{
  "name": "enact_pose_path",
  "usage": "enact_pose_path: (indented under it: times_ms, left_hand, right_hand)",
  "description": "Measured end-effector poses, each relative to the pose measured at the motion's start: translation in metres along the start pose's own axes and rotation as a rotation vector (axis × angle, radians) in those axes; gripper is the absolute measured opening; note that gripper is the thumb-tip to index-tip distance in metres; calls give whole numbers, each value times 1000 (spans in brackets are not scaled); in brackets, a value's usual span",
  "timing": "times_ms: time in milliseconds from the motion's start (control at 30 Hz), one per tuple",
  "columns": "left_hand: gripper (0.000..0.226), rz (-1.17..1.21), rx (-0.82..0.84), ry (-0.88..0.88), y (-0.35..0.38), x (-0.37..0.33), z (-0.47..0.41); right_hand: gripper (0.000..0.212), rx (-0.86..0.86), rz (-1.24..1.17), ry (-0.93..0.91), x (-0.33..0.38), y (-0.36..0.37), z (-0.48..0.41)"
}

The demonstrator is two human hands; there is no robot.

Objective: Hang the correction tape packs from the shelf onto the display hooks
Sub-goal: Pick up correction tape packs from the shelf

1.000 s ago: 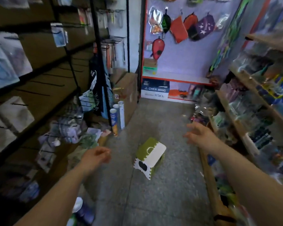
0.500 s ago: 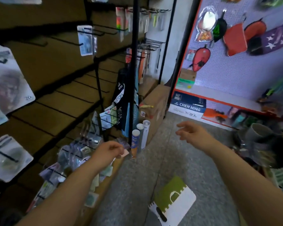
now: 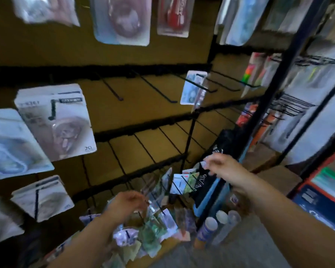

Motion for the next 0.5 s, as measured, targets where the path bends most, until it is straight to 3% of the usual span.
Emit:
enact_pose_path:
  times_ms: [200,500]
  left_hand:
    - [31,17,-152,-50,-1,4,18]
    - [31,108,-462,-94,-12,24,98]
  right_hand:
    - [24,154,76,-149,33,4,-31]
    - [16,334,121,-323,64,44,3]
Point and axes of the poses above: each hand's wrist, its own z-axis away from the middle knuckle, its own y-axis out of the palm, x = y × z, the point moved 3 cm from there along -z, towards the middle knuckle, and after that the axes turned 7 degrees about x, right-handed, at the moved point
